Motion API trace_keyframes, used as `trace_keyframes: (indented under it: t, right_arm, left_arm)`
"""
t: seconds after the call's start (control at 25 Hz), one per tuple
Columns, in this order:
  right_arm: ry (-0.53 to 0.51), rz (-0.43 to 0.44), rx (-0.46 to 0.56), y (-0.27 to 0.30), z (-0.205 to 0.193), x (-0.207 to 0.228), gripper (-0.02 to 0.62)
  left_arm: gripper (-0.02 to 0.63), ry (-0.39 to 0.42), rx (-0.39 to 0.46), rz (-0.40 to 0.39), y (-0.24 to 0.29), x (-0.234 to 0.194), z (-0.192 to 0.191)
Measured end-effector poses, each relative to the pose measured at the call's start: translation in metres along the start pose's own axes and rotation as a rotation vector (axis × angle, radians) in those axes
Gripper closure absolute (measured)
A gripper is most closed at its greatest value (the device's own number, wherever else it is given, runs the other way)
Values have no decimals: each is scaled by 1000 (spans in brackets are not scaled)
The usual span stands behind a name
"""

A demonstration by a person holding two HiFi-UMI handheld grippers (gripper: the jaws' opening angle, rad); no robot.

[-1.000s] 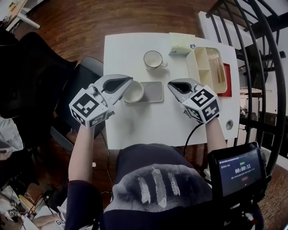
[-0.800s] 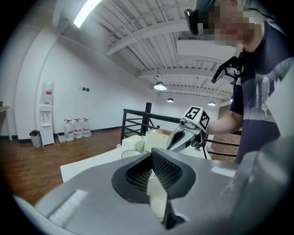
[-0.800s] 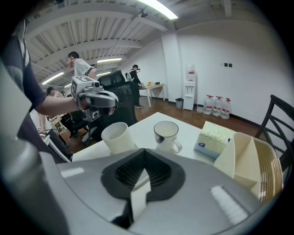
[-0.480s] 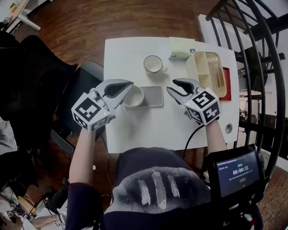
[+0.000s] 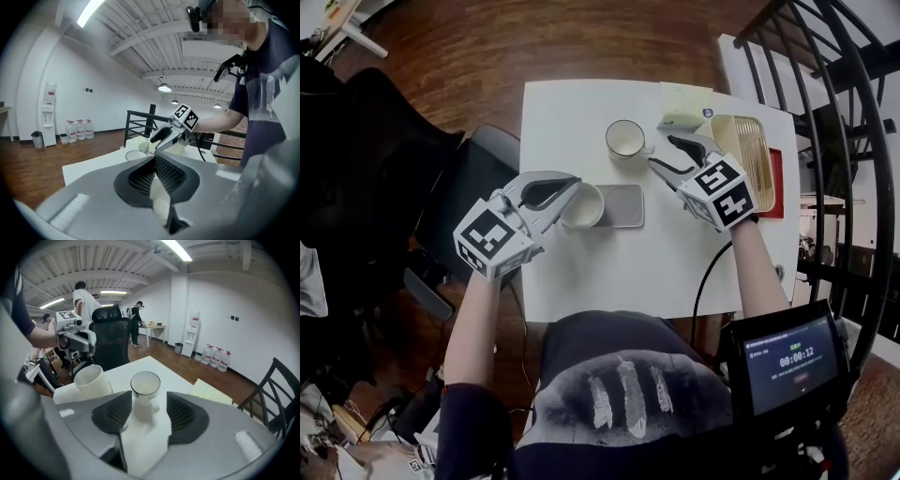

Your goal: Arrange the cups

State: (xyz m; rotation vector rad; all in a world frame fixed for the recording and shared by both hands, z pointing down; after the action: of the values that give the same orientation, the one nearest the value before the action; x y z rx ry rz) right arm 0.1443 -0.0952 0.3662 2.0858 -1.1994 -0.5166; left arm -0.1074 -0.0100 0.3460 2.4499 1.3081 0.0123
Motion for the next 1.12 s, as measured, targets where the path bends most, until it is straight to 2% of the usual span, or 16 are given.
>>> trace_keyframes:
  t: [0.36,0.52,0.64,0.72,0.8,0.84,0.96,1.12]
  right_arm:
    - [-262,62,-243,61,-4,6,374]
    - [-314,77,-319,79,-9,4,374]
    - [-347,77,-339,85,-11,4,381]
    - [-360,73,-339,84,-12,2,416]
    - [-381,62,-337,84,-13,0,499]
    - [-388,56,-335,84,-14,-1,515]
    - [-381,49,-332,83,-15,0,517]
    - [-365,40,-317,82,-16,0,522]
  left_arm:
    - [591,-58,19,32,-11,-7,0]
    - [591,-62,11,45,-17,-11,-6]
    - [591,-47,-4,42,-18,-12,-10]
    - [591,-58,-5,43,-18,-10,-10]
    - [591,-64,-5,43,-17,-10,-11]
    - [591,-67,-1,42,-17,-9,-11]
    - [591,-81,17,38,-16,-9,-9]
    - [591,-50,2,41,-17,-10,-9]
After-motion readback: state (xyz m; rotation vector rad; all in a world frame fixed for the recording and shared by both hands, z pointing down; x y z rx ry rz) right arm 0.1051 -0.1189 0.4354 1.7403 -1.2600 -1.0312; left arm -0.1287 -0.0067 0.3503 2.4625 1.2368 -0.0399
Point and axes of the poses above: the fingertips, and each gripper's own axes: y forward along the fingers, x to its right, z out of its top, the point moved 9 cm from there along -y, backward along the fingers, and after that the axes turned 3 degrees about z, right-handed, at the moved point
